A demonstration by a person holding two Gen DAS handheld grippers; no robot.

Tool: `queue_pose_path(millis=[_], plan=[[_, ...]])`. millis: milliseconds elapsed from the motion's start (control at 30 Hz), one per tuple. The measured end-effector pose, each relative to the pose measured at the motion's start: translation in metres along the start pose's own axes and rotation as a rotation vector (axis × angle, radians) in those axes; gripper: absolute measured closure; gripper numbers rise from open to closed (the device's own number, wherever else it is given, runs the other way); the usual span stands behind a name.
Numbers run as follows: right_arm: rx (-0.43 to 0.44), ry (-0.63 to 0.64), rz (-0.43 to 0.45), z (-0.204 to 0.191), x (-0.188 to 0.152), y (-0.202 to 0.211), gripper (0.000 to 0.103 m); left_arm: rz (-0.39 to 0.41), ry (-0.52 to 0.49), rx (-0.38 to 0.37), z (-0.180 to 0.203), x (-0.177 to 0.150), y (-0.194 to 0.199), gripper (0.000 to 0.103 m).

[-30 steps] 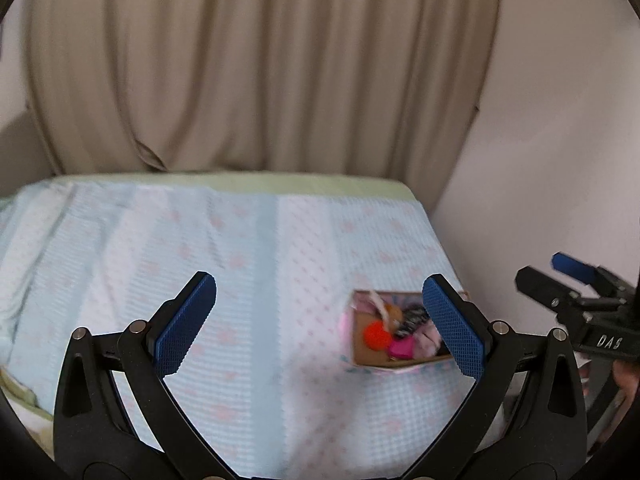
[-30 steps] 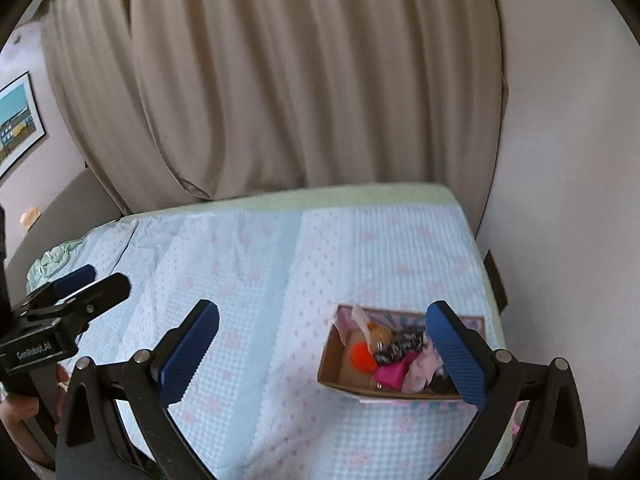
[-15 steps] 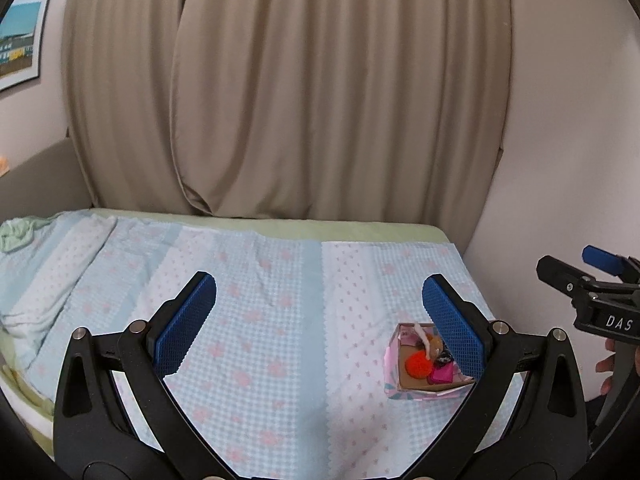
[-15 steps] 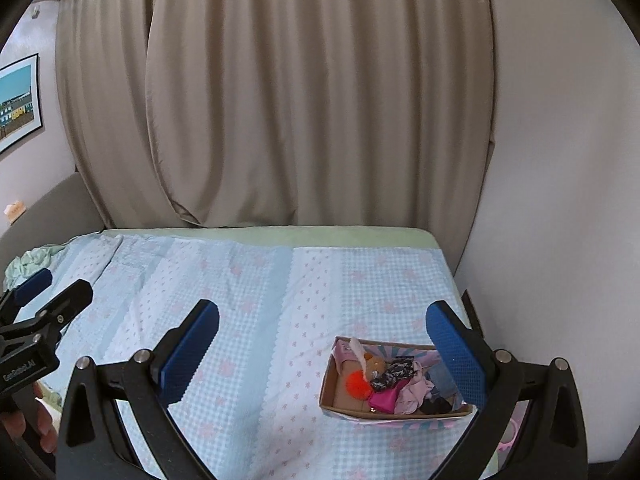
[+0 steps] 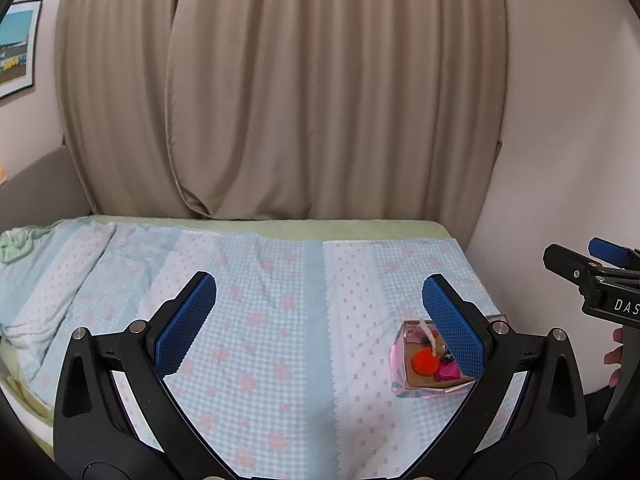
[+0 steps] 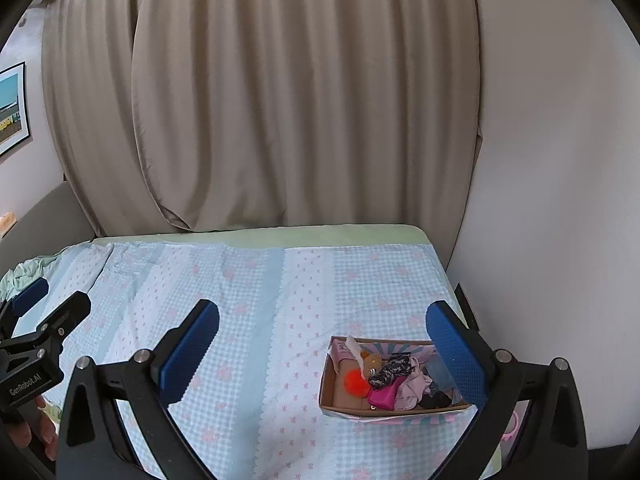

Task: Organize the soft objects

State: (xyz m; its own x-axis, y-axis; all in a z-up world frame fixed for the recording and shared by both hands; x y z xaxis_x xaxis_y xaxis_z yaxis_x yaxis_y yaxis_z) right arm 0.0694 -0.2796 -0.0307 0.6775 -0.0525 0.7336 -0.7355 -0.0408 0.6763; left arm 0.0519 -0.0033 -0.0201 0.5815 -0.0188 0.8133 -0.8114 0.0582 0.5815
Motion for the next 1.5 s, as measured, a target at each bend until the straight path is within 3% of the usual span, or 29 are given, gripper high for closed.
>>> queue_pose_path(millis=[1500], plan=[[-0.005,0.002,0.024,0.002,0.006,-0.002,0.000,0.037,-0.017,0.015,0.007,0.007,0.009,0.000]])
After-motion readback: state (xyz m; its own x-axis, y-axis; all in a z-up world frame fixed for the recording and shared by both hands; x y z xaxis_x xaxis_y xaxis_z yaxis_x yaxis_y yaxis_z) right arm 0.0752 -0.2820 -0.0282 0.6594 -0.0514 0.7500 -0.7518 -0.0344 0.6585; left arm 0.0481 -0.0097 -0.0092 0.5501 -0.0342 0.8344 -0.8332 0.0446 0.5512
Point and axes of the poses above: each gripper's, at about its wrist camera, not at the fingertips, and y roughly against the way its jaws point, z to its right, x to its top, the point moved 5 cm from there along -y, roughly the way its jaws point, and after that the axes turned 5 degrees about -z, right-handed, at the moved point
